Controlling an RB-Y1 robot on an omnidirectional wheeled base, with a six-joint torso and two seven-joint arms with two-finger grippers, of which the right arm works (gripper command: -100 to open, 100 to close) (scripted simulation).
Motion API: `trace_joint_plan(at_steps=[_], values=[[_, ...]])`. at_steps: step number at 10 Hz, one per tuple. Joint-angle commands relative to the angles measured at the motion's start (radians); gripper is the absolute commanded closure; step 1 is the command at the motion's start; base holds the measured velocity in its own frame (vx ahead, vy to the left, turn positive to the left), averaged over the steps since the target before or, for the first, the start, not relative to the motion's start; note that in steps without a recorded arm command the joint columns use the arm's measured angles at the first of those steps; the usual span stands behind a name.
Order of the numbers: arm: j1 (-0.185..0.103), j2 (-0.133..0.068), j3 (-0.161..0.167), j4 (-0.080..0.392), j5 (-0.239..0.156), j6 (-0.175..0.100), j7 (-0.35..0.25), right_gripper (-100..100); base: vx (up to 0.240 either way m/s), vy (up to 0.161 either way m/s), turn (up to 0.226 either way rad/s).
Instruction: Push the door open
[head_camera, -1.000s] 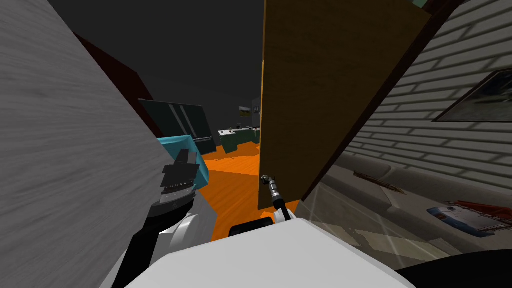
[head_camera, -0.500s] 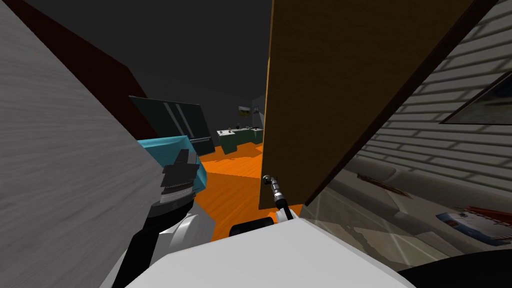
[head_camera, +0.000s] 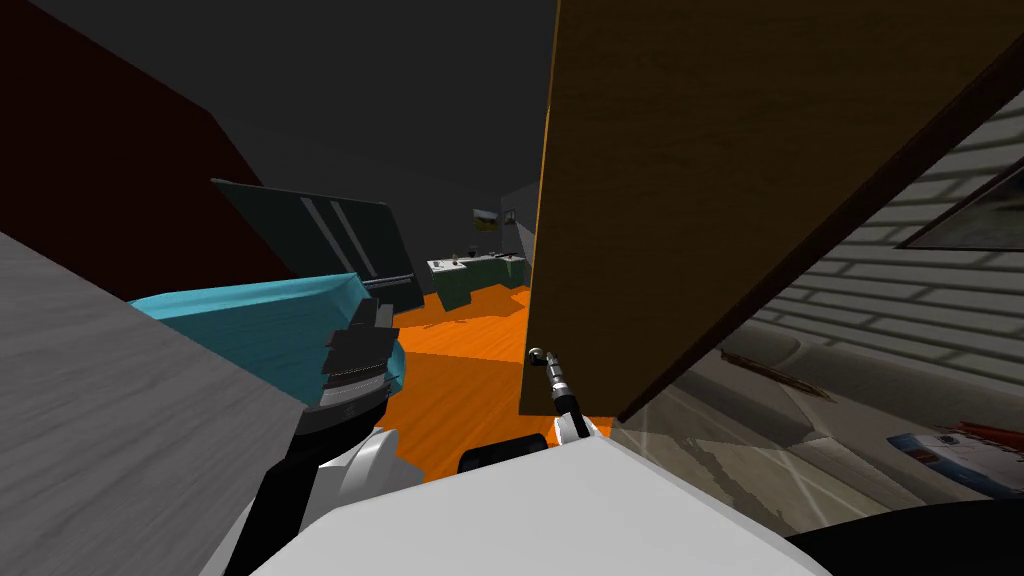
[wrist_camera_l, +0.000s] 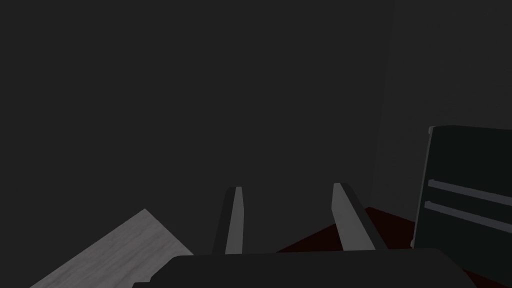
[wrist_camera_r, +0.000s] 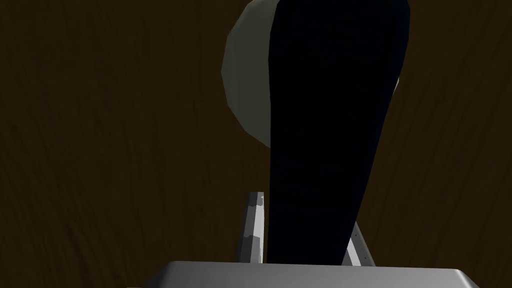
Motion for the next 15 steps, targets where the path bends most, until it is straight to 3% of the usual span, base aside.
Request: trace_joint_plan(at_steps=[1, 8, 15], values=[[0.013, -0.011, -0.031, -0.025, -0.012, 0.005, 0.013, 100, 0.2, 0.038, -0.071], [0.007, 0.004, -0.102, -0.02, -0.042, 0.001, 0.045, 100, 0.174, 0.051, -0.074], [0.001, 0.059, -0.17, -0.015, -0.071, -0.003, 0.075, 100, 0.181, 0.069, -0.089]])
